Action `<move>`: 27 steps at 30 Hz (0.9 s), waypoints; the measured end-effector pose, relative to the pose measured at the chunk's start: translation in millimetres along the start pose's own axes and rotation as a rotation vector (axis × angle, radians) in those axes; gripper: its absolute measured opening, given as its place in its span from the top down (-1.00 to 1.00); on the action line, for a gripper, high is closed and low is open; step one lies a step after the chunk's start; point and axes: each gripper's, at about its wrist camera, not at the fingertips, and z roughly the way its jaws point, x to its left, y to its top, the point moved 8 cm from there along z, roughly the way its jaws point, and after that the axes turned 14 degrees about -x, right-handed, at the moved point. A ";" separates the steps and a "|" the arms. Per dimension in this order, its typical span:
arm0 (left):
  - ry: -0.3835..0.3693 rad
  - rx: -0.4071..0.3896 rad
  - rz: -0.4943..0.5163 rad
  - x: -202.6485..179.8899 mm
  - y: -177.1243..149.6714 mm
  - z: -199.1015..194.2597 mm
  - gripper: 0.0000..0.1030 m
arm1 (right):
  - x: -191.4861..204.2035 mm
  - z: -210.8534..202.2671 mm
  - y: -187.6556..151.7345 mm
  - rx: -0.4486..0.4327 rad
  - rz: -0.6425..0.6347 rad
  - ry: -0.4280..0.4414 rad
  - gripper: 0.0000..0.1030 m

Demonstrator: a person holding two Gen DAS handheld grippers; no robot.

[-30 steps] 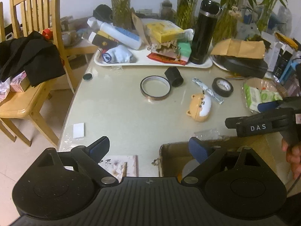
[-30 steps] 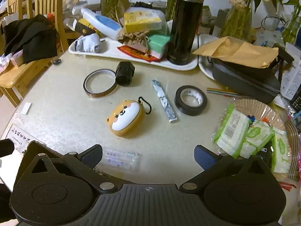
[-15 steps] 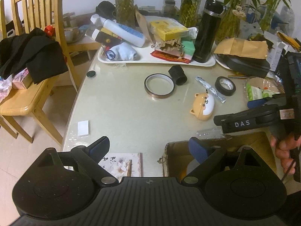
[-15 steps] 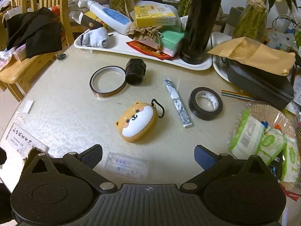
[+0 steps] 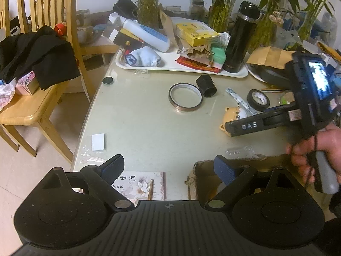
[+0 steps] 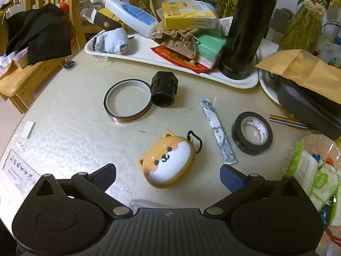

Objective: Organize rigid objects
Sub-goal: 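Reach right gripper to the orange shiba-dog case and close on it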

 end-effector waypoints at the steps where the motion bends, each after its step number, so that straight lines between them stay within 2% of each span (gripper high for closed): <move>1: 0.001 0.001 -0.002 0.8 0.1 0.2 -0.80 | 0.2 3.2 0.0 0.005 0.000 -0.002 -1.00; 11: 0.005 0.000 -0.009 7.3 1.4 -0.7 -0.80 | 6.3 30.7 1.1 0.042 -0.003 -0.033 -1.00; 27: 0.007 0.008 -0.015 11.8 2.1 -1.0 -0.80 | 5.0 49.8 3.0 0.082 0.016 -0.069 -0.96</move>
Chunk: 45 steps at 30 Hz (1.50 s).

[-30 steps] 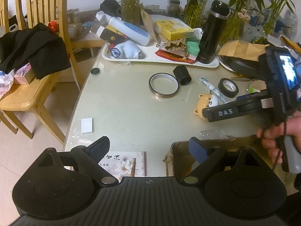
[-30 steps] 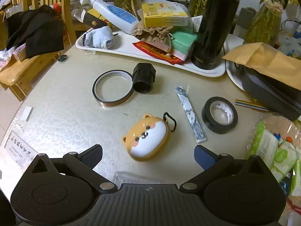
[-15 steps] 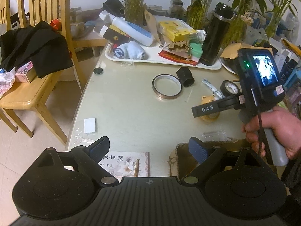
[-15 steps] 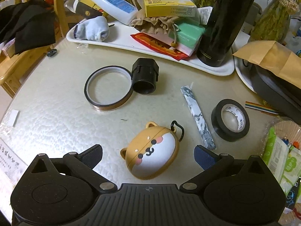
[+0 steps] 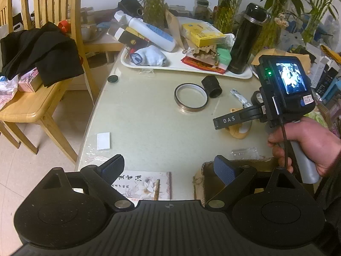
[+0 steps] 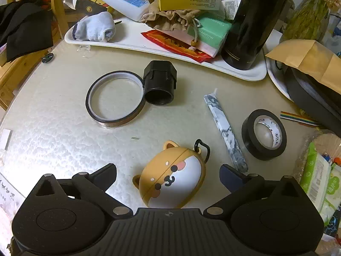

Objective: Organize rigid objects
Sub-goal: 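Reach right gripper to the orange shiba-dog case and close on it, then lift the orange dog case with the right gripper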

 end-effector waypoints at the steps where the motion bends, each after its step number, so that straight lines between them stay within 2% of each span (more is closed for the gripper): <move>1: 0.001 0.001 -0.001 0.2 0.0 0.1 -0.80 | 0.3 0.4 0.1 0.001 -0.001 0.000 -0.91; 6: 0.004 0.001 -0.002 -0.1 0.2 -0.1 -0.79 | 3.4 3.0 1.0 0.006 -0.017 -0.003 -0.87; 9: 0.003 0.001 -0.001 -0.1 0.3 0.0 -0.80 | 3.8 5.3 0.1 0.010 -0.022 -0.004 -0.77; 11: 0.005 0.003 0.001 0.0 -0.1 0.6 -0.79 | 3.0 8.0 -2.2 0.021 -0.024 -0.006 -0.48; 24: 0.029 0.005 0.009 4.3 -2.4 5.1 -0.79 | 4.1 5.3 -4.0 0.023 -0.016 0.004 -0.44; 30: 0.030 -0.020 0.010 3.4 0.5 4.7 -0.78 | 6.3 -6.1 -0.1 -0.007 -0.023 0.020 -0.44; 34: 0.033 -0.034 0.019 0.8 0.9 5.8 -0.78 | 3.0 -16.4 3.6 -0.030 -0.018 0.026 -0.44; 38: 0.069 -0.060 0.035 2.6 2.9 7.9 -0.79 | -1.3 -32.0 6.6 -0.056 -0.001 0.039 -0.44; 45: 0.067 -0.079 0.007 5.2 6.0 11.8 -0.79 | -7.1 -64.3 10.1 -0.100 0.012 0.069 -0.44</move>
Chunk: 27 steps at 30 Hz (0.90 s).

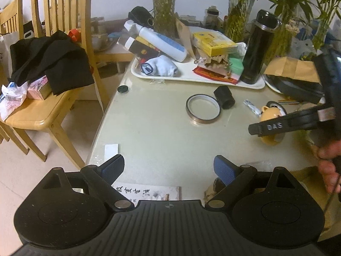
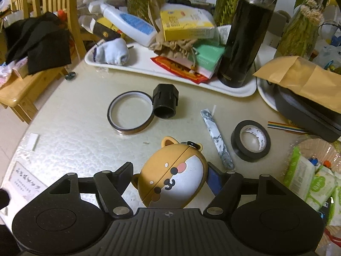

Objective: Organize rigid objects
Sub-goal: 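Lift the orange dog case with the right gripper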

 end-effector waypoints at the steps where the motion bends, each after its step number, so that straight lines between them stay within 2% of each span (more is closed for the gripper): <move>1: -0.002 -0.004 -0.001 -0.6 0.3 -0.4 -0.79 | -0.8 -4.7 0.3 -0.005 0.004 0.005 -0.44; 19: -0.108 -0.011 -0.018 -23.1 1.3 7.8 -0.80 | -37.0 -102.6 -23.3 -0.089 0.054 0.057 -0.44; 27: -0.117 -0.036 0.031 -31.9 5.3 18.7 -0.80 | -56.1 -117.2 -35.3 -0.095 0.070 0.060 -0.44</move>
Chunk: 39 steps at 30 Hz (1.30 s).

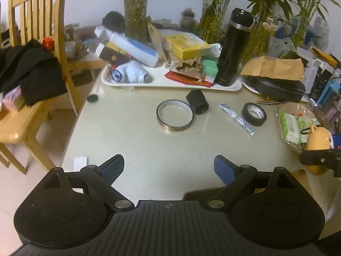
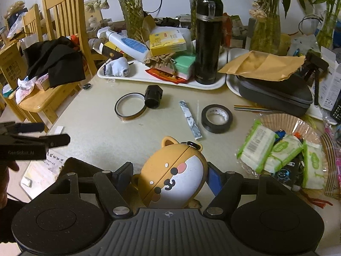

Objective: Organize rigid objects
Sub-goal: 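Lift the orange dog case with the right gripper, then grasp clear brown-rimmed tape ring with left gripper while right gripper holds dog case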

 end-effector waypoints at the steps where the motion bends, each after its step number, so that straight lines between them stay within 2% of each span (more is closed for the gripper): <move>1: 0.003 -0.008 0.002 1.0 2.4 1.4 -0.80 | -2.2 0.0 -1.4 0.004 0.002 -0.002 -0.44; 7: -0.014 -0.045 0.021 4.2 12.8 21.1 -0.81 | -12.5 -6.0 -5.2 0.002 0.014 0.005 -0.44; 10: -0.045 -0.057 0.047 -0.2 15.3 36.5 -0.85 | -16.6 -7.3 -6.6 0.004 0.021 0.005 -0.44; 19: -0.075 -0.040 0.159 -11.0 13.6 80.3 -0.86 | -21.0 -11.4 -2.9 -0.004 0.047 0.024 -0.44; 27: -0.099 0.004 0.196 -13.4 8.6 113.5 -0.86 | -15.0 -10.3 -1.2 -0.001 0.049 0.056 -0.44; 39: -0.098 0.138 0.228 -10.6 -19.0 166.4 -0.87 | -16.1 -9.3 2.3 -0.014 0.070 0.061 -0.44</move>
